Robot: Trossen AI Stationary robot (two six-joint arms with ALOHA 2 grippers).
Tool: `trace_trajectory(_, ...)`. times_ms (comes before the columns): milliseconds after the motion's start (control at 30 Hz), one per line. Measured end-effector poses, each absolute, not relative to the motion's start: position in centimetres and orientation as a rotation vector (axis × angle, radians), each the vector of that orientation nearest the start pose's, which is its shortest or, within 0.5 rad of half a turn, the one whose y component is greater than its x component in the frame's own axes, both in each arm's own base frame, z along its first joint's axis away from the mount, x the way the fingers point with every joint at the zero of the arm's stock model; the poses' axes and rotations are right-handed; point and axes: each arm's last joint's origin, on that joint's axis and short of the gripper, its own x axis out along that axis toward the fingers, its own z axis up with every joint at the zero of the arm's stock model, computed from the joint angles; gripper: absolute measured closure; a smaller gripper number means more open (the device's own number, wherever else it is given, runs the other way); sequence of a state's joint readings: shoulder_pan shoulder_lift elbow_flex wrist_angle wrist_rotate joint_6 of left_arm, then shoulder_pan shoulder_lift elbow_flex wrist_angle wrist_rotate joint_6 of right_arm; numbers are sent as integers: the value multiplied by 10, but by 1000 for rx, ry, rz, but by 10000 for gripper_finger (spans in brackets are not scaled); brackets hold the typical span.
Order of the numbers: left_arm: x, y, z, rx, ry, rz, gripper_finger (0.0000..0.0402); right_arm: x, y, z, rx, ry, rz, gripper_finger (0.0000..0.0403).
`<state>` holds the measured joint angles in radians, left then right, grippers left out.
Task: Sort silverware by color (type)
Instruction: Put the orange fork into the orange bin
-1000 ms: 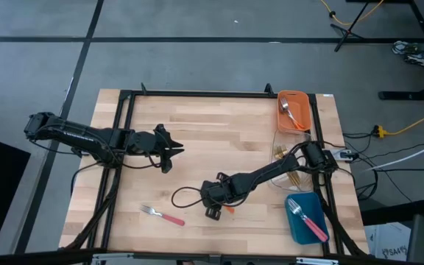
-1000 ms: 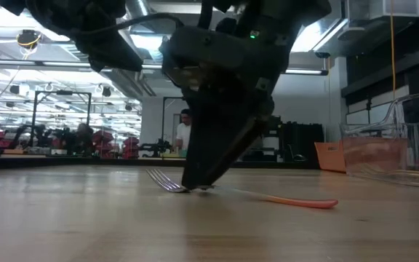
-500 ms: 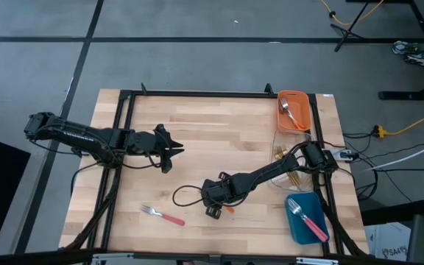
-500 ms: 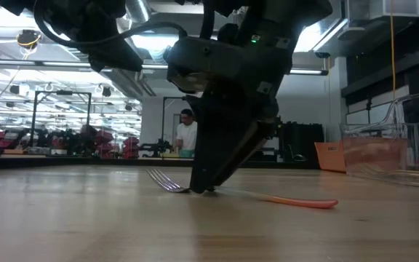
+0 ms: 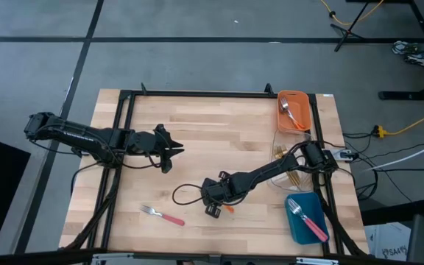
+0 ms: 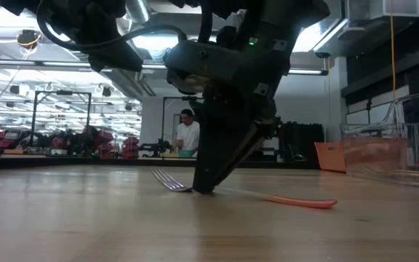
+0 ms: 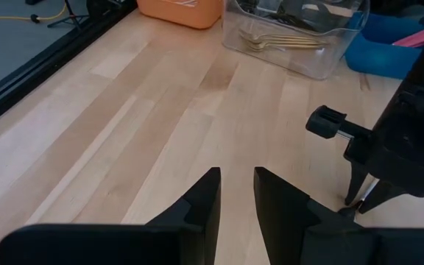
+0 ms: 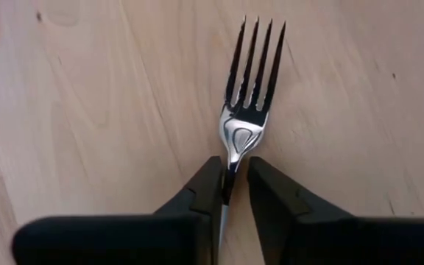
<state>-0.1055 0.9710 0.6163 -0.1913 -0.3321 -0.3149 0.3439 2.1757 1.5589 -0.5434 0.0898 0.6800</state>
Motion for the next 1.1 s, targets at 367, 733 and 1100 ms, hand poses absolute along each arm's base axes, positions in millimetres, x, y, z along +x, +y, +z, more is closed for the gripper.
trace_trajectory(367, 203, -12, 243, -187, 493, 302, 324, 419, 146, 139, 337, 1136, -184, 394)
trace_trajectory(733, 203, -12, 243, -187, 493, 302, 324, 419, 146, 139, 330, 1128, -194, 400)
trace_trajectory(1100, 203, -12, 243, -187, 493, 302, 324, 417, 145, 143, 299, 1132, -190, 401)
